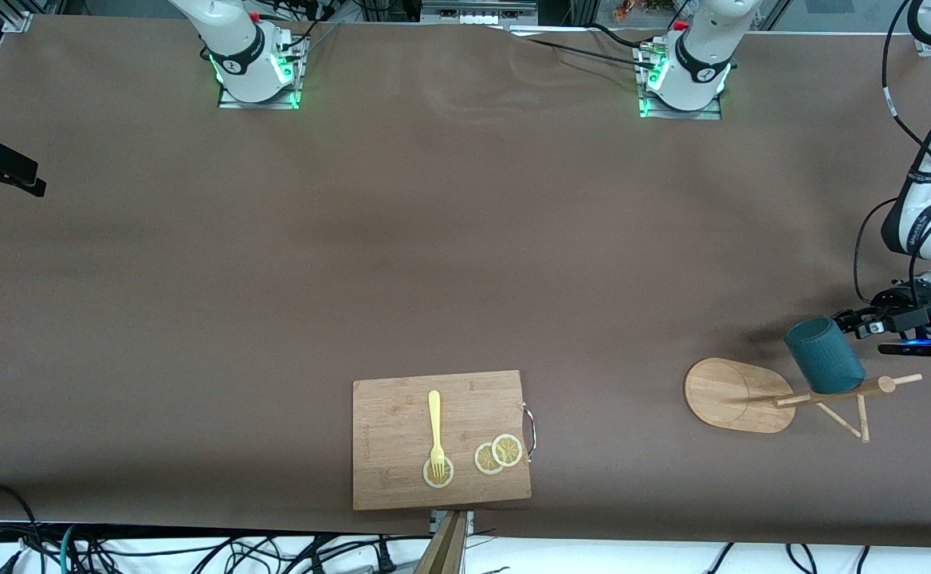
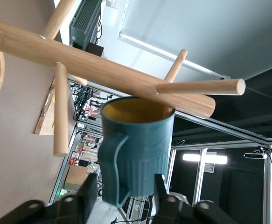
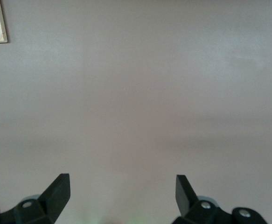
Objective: Pass cup and hang on rack
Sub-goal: 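Carry the mug to the wooden rack and hang it on a peg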
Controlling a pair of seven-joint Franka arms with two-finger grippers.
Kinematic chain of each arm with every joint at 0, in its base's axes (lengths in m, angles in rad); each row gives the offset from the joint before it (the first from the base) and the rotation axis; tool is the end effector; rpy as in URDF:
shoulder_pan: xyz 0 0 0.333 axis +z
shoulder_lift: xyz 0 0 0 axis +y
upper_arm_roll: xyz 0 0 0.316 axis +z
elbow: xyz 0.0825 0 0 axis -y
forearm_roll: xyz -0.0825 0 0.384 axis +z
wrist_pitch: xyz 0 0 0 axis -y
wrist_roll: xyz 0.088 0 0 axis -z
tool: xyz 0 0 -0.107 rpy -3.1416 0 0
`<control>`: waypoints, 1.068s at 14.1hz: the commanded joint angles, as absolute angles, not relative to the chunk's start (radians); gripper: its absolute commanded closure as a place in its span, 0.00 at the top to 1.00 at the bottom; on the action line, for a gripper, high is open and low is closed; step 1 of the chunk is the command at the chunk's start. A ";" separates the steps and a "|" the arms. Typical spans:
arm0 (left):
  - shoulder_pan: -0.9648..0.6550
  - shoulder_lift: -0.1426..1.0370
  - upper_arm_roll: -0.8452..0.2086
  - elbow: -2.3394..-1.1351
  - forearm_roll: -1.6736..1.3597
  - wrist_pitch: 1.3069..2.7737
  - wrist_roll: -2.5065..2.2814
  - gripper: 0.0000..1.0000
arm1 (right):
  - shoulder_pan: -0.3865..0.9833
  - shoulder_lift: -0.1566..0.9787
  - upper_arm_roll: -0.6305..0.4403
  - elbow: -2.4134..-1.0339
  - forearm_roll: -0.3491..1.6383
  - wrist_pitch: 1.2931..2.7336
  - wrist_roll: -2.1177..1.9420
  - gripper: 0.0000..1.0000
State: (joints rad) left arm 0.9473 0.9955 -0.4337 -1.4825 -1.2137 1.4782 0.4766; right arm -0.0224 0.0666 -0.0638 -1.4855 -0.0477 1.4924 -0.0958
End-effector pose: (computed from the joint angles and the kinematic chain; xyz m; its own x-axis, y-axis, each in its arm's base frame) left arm 0.5993 0.2786 0.1778 0.9096 0.2870 -0.3005 0.2237 0.2714 0.9361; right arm 0.5647 -0.0529 0.6206 0.9979 0.0058 -0.0641 0.0088 -0.9989 0.0460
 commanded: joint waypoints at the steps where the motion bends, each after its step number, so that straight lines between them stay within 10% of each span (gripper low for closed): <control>1: 0.946 0.988 -0.425 -1.383 -1.078 1.431 0.469 1.00 | -0.031 0.069 -0.057 -1.482 -0.054 1.496 -0.110 1.00; 15: 0.510 0.470 -0.443 -1.313 -0.054 1.422 0.194 1.00 | -0.032 0.069 -0.058 -1.482 -0.052 1.496 -0.112 1.00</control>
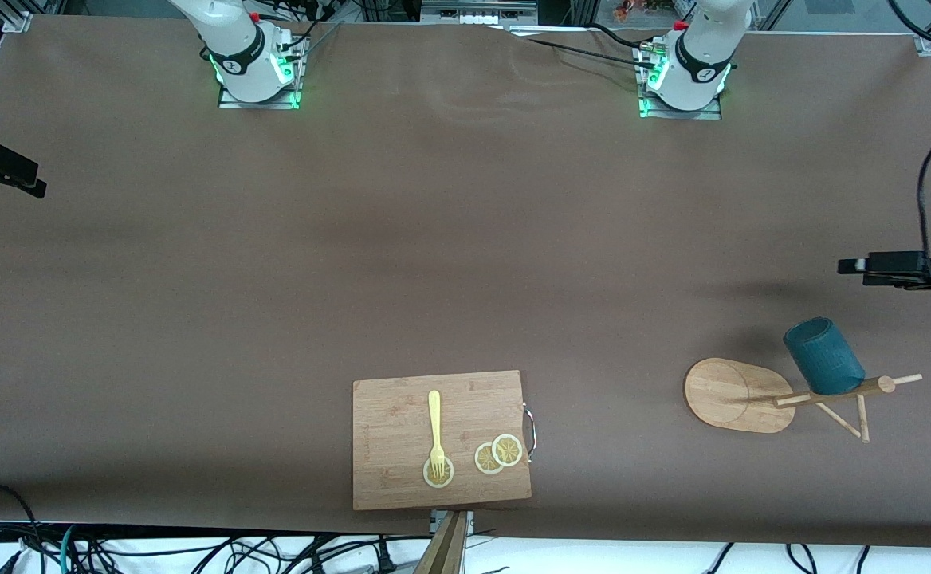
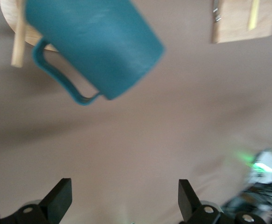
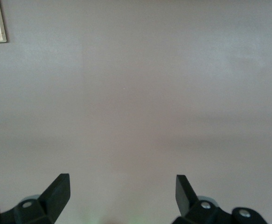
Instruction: Pass cup and hang on rack
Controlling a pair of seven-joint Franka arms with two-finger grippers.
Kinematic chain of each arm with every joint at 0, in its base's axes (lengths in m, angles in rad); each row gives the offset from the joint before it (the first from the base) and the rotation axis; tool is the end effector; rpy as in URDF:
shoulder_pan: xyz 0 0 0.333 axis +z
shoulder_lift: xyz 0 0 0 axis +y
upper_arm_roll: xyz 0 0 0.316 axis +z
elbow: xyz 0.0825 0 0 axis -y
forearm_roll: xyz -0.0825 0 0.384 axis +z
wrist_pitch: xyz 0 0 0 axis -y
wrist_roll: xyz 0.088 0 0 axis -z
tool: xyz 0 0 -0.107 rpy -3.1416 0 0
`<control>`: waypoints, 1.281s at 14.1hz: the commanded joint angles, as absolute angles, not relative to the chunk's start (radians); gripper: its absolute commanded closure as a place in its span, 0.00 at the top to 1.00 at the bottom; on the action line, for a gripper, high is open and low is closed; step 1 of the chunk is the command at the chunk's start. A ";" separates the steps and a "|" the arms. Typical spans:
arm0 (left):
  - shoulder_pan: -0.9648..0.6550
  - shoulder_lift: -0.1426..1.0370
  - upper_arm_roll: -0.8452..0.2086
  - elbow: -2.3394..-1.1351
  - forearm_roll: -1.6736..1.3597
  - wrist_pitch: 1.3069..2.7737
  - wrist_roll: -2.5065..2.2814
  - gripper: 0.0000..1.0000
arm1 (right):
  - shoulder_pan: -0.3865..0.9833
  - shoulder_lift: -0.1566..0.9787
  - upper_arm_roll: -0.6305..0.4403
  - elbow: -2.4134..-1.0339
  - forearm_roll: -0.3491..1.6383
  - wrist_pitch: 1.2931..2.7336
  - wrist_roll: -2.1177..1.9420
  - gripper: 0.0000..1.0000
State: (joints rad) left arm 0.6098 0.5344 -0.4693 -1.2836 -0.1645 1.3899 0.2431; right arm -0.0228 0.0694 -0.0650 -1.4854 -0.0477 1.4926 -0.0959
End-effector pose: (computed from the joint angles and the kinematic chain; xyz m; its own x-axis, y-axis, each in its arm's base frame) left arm 0.6413 0.1364 0.4502 0.9575 -0.1465 -0.2487 -0.0175 -0.8894 0.4568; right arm 0.5654 -0.0538 0.6191 0.9978 0.0043 -0.0666 0.0074 -0.9989 0.0460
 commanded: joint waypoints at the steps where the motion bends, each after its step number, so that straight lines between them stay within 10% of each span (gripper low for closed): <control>1: 0.456 0.450 -0.443 -1.313 -0.001 1.427 0.161 1.00 | -0.032 0.069 -0.058 -1.482 -0.052 1.496 -0.112 1.00; 9: 0.069 0.241 -0.321 -1.350 0.174 1.451 -0.040 1.00 | -0.032 0.069 -0.058 -1.482 -0.052 1.496 -0.112 1.00; 14: -0.003 -0.039 -0.173 -1.740 0.031 1.699 -0.020 1.00 | -0.032 0.069 -0.058 -1.482 -0.052 1.496 -0.112 1.00; 18: -0.092 -0.029 -0.028 -1.752 0.020 1.704 -0.018 1.00 | -0.032 0.069 -0.058 -1.482 -0.052 1.496 -0.112 1.00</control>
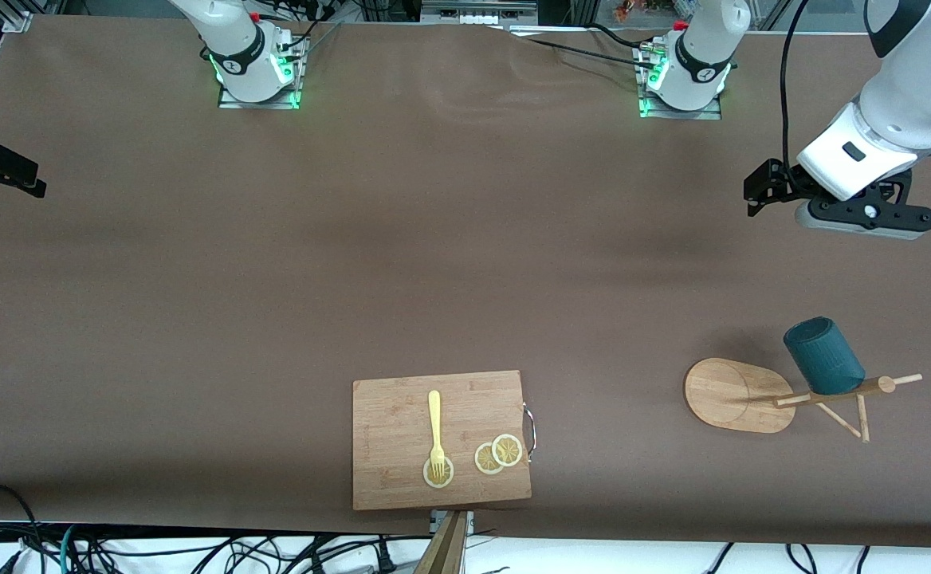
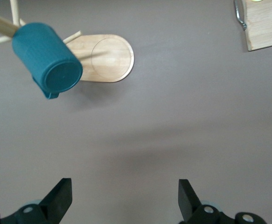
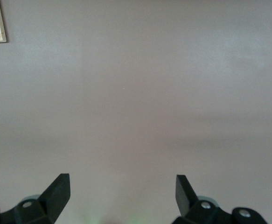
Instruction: Pass cup and hang on rack
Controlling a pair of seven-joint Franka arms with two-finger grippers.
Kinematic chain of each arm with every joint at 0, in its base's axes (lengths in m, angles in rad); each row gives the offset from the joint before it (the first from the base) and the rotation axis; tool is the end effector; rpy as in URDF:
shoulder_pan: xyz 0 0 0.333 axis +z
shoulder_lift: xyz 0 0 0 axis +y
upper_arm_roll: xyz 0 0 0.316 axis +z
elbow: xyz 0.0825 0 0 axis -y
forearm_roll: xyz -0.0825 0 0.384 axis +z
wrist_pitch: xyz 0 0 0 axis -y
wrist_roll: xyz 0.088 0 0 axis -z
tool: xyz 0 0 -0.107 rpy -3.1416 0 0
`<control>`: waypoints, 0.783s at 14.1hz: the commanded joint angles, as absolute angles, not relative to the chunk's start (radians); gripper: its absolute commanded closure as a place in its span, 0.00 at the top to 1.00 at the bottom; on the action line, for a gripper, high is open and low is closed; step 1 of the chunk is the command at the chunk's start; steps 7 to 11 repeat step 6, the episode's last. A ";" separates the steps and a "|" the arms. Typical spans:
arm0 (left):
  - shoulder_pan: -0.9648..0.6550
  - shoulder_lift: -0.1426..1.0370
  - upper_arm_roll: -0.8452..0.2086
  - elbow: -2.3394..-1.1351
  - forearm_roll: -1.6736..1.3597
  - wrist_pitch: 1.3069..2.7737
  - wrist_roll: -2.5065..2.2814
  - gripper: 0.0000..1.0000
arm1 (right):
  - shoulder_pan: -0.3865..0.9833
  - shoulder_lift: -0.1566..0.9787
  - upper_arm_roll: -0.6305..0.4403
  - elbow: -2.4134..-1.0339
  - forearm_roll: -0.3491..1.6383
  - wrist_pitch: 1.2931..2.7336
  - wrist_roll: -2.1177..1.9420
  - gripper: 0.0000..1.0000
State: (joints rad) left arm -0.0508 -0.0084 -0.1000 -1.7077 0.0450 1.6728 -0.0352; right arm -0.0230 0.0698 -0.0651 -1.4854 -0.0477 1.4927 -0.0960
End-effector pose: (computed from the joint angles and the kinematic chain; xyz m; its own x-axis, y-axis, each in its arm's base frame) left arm 0.5507 -0.0794 0.5731 0.9925 -0.1199 -0.0250 -0.1209 -0.9916 -0.0464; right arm 0.5655 -0.0540 0.6189 0.9977 0.0041 -0.0669 0.0072 -0.9989 0.0460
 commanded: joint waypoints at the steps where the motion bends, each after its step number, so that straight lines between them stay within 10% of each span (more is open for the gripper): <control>1: -0.091 -0.028 -0.028 -1.750 0.020 1.704 -0.018 1.00 | -0.032 0.069 -0.058 -1.482 -0.052 1.496 -0.112 1.00; 11: -0.087 -0.018 -0.032 -1.743 0.020 1.697 -0.021 1.00 | -0.032 0.069 -0.058 -1.482 -0.051 1.496 -0.112 1.00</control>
